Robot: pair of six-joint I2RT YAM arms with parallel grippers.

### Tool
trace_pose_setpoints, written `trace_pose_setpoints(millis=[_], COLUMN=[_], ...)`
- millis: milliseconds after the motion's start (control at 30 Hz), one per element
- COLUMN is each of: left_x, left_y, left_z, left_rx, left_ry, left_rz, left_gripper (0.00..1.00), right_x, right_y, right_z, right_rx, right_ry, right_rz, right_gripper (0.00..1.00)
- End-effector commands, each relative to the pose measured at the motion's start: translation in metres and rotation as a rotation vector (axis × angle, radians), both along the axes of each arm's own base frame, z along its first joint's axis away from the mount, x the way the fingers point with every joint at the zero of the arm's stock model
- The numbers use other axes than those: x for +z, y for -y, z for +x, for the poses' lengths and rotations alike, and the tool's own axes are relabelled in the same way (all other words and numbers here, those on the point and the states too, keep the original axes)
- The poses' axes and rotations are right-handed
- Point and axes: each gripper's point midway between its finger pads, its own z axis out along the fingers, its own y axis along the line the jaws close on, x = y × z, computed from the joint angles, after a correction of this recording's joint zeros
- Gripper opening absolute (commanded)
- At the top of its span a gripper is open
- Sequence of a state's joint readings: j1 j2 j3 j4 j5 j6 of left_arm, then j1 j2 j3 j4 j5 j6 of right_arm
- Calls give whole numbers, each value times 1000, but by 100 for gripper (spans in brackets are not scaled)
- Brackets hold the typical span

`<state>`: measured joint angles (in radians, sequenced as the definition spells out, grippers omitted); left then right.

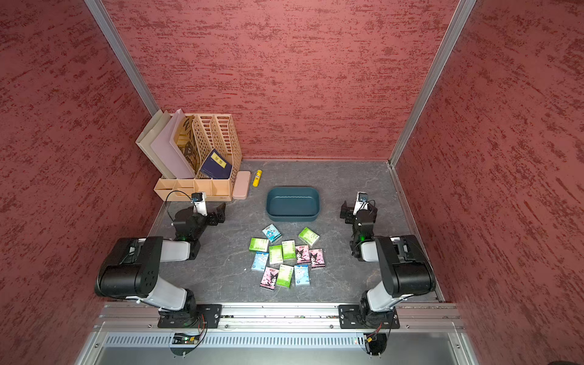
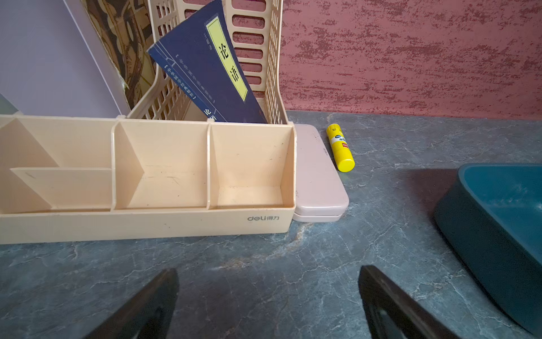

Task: Put the pocket tissues into the storage box
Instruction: Pick up the pocket tissues from the center of the board.

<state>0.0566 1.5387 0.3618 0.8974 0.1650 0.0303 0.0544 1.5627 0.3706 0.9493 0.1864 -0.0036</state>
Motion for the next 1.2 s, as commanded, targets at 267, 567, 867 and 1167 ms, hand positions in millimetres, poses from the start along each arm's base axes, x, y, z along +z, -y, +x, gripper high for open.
trace_pose_setpoints(millis=[267, 567, 867, 1167], left_x=[9, 22, 118, 115], left_y=[-4, -15, 47, 146], left_z=[5, 7, 24, -7], left_rx=[9, 92, -29, -385], left_ry=[21, 3, -89, -389], left_rz=[-19, -6, -10, -182], left_gripper=[100, 100, 100, 100], right_x=[5, 15, 100, 96], right_y=[0, 2, -15, -77], right_z=[1, 2, 17, -71], right_rx=[3, -6, 47, 308], right_ry=[13, -33, -327, -622], right_rz=[10, 5, 89, 198], right_gripper=[99, 99, 98, 96])
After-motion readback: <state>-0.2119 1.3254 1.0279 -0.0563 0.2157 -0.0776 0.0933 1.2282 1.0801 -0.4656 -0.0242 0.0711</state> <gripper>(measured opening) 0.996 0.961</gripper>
